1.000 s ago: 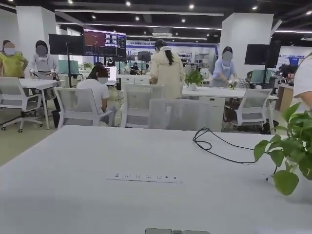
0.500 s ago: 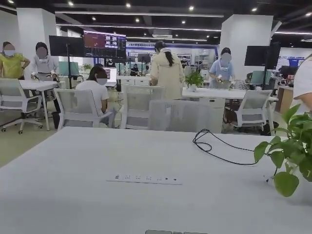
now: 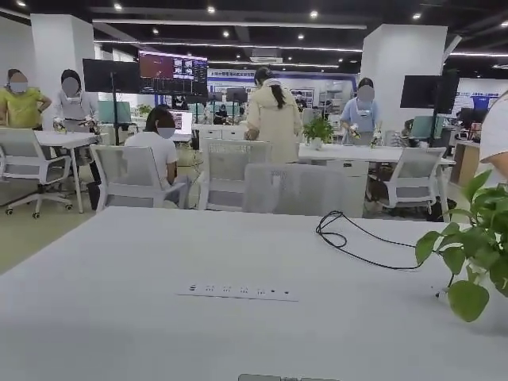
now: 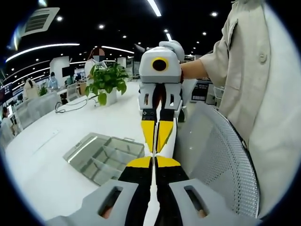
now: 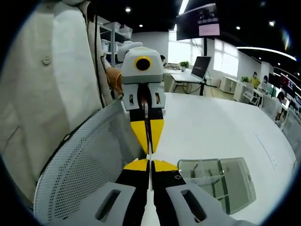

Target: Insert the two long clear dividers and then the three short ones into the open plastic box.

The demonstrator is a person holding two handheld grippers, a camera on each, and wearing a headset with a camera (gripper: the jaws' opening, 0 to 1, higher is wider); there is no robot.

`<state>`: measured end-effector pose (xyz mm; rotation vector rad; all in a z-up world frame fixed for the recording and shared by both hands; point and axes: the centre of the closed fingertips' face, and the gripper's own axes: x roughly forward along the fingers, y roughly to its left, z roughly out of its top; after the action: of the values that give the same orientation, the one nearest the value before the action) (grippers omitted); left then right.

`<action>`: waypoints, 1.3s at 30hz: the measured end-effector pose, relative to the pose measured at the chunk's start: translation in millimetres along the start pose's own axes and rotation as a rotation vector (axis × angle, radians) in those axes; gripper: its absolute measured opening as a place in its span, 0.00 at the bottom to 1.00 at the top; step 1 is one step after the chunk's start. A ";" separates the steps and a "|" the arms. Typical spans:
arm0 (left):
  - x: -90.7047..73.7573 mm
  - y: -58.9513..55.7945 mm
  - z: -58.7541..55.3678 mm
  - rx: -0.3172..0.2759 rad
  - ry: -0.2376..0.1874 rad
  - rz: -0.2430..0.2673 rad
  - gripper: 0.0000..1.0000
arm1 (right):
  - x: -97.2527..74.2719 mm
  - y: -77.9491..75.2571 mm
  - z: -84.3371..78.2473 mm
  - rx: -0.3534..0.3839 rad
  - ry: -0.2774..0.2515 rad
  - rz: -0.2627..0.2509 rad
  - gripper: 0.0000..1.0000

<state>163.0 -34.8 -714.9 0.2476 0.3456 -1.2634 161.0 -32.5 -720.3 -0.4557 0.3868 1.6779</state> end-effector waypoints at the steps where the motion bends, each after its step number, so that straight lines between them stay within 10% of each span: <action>1: 0.0 0.7 0.0 -0.009 -0.006 0.005 0.00 | -0.2 -0.3 -0.3 0.002 0.000 -0.001 0.03; 13: -0.4 8.3 2.0 -0.101 -0.048 0.037 0.01 | -0.5 -5.9 -3.0 -0.028 0.030 -0.027 0.02; 39: -6.2 47.8 -5.0 -0.255 -0.135 0.241 0.47 | -21.9 -66.8 -25.0 0.045 0.103 -0.238 0.02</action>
<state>206.6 -13.8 -717.5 -0.0151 0.3459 -0.9814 231.9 -53.5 -730.6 -0.5350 0.4275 1.4164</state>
